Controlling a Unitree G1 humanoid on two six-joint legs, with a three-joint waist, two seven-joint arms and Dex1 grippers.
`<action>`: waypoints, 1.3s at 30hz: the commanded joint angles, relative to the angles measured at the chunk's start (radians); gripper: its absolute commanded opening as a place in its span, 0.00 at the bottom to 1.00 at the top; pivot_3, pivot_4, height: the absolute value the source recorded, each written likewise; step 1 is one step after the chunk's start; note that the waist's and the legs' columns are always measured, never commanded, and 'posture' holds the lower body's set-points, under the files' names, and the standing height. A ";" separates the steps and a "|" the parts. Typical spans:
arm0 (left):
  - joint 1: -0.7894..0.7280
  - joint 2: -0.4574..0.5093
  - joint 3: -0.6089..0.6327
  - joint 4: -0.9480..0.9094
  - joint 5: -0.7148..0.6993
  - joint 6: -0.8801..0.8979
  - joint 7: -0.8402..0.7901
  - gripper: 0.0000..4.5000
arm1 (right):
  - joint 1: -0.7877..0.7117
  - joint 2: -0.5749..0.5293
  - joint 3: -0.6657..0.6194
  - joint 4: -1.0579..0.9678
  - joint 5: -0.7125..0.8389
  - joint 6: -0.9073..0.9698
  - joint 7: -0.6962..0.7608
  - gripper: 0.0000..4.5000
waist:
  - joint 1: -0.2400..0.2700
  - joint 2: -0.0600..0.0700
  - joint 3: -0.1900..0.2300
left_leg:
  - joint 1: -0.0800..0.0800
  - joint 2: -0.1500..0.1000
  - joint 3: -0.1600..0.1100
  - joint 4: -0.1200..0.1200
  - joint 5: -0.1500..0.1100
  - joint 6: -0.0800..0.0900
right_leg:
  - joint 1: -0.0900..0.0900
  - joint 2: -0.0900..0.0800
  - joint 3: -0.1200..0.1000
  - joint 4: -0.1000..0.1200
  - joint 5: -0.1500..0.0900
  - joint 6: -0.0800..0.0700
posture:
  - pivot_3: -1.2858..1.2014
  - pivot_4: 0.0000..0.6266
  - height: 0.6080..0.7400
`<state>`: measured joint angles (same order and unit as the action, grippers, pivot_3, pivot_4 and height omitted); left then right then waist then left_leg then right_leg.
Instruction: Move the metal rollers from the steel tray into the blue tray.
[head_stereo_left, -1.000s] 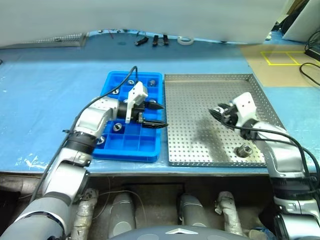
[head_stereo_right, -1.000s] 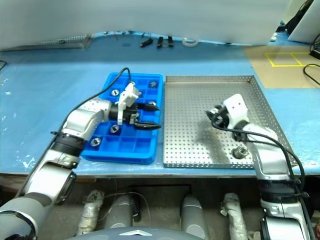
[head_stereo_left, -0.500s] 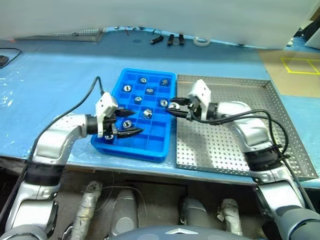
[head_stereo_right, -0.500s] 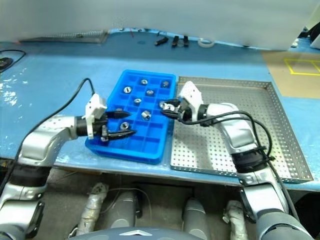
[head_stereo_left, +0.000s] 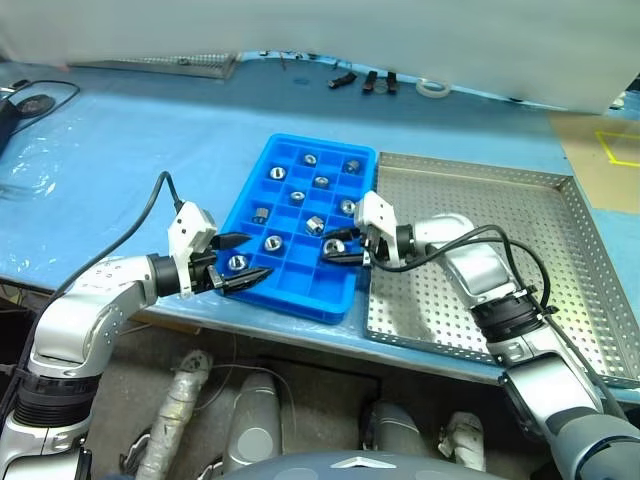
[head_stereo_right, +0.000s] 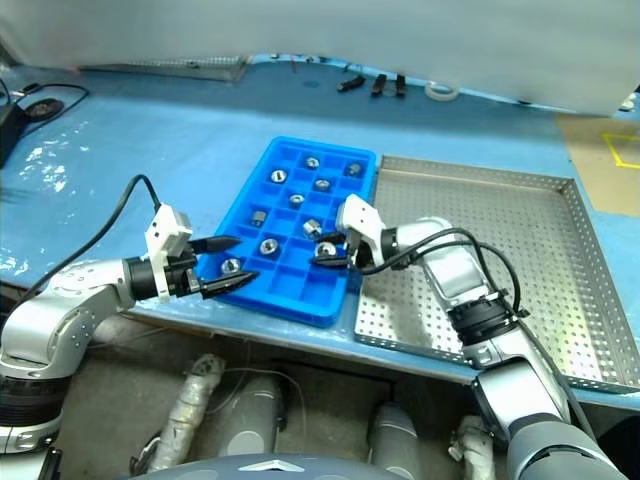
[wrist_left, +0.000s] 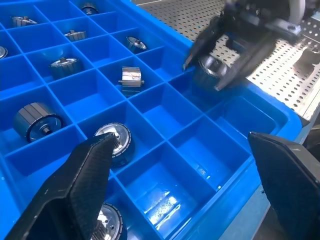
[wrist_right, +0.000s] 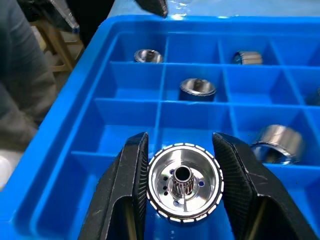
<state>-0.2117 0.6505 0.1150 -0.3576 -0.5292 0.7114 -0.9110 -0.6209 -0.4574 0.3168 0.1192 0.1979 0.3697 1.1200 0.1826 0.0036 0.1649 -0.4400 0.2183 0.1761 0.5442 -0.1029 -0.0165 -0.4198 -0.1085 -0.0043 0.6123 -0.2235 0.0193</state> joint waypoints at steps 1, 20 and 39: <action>-0.009 0.018 0.015 -0.030 -0.024 0.003 0.010 1.00 | -0.018 0.015 -0.007 -0.008 -0.013 -0.020 -0.019 0.36 | -0.002 0.000 0.000 | 0.000 0.000 0.000 0.000 0.000 0.000 | 0.000 0.000 0.001 0.001 0.000 0.000 | 0.64 0.24 1.00; -0.226 -0.019 -0.140 0.170 0.002 -0.065 -0.074 1.00 | 0.051 -0.094 -0.160 -0.216 0.041 0.095 -0.098 0.99 | -0.009 0.000 0.000 | 0.001 -0.001 0.000 0.002 0.002 -0.003 | -0.002 0.000 0.004 0.006 0.000 0.000 | 0.55 0.24 1.00; -0.552 -0.296 -0.365 0.656 0.164 -0.337 -0.341 1.00 | 0.690 -0.437 -0.616 -0.440 0.038 0.145 -0.192 0.99 | -0.139 0.000 -0.001 | 0.003 -0.002 0.004 0.003 0.000 0.002 | 0.000 0.000 0.006 0.002 0.000 0.000 | 0.40 0.24 1.00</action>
<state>-0.7441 0.3530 -0.2496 0.3036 -0.3692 0.3981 -1.2344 0.0542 -0.8751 -0.2507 -0.2912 0.2392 0.5403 0.9289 0.0435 0.0037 0.1644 -0.4373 0.2160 0.1804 0.5476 -0.1034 -0.0146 -0.4196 -0.1086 0.0020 0.6140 -0.2234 0.0197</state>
